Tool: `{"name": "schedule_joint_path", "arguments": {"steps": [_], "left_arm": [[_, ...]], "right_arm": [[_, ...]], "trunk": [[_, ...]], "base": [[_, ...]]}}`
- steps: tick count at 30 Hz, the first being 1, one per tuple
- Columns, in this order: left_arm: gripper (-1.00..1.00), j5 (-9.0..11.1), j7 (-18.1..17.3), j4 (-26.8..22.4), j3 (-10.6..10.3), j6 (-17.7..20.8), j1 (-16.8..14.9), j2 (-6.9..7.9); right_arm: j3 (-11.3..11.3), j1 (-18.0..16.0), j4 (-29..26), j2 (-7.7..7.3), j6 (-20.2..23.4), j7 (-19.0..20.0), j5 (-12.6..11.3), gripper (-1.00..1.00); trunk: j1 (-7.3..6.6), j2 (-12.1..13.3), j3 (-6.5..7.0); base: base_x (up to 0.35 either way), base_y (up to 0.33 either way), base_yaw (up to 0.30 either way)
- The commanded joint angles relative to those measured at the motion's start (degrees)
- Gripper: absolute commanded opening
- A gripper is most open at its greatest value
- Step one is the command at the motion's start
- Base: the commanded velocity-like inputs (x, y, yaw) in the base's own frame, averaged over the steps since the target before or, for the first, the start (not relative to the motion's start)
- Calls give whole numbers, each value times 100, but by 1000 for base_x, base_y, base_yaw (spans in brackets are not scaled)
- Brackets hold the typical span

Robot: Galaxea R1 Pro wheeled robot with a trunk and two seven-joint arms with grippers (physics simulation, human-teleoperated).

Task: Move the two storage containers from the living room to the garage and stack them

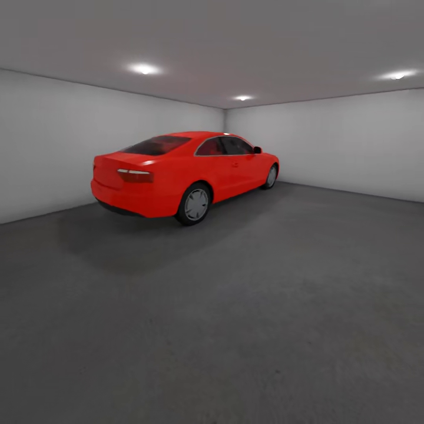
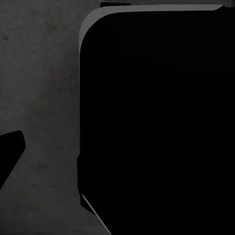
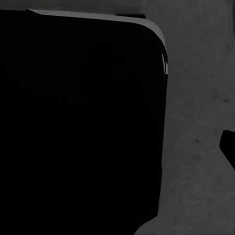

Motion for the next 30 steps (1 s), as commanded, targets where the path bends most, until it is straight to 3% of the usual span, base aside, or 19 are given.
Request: {"name": "schedule_joint_path", "arguments": {"steps": [1,30], "left_arm": [[100,30,0,1,-2,-11,0,1],[100,22,0,1,-6,-11,2,13]], "right_arm": [[1,-1,1,0,-25,2,6,100],[-33,-1,1,-6,-147,119,-84,100]], "trunk": [[0,-2,-4],[0,-2,-4]], "base": [[0,0,-298],[0,0,-300]]}}
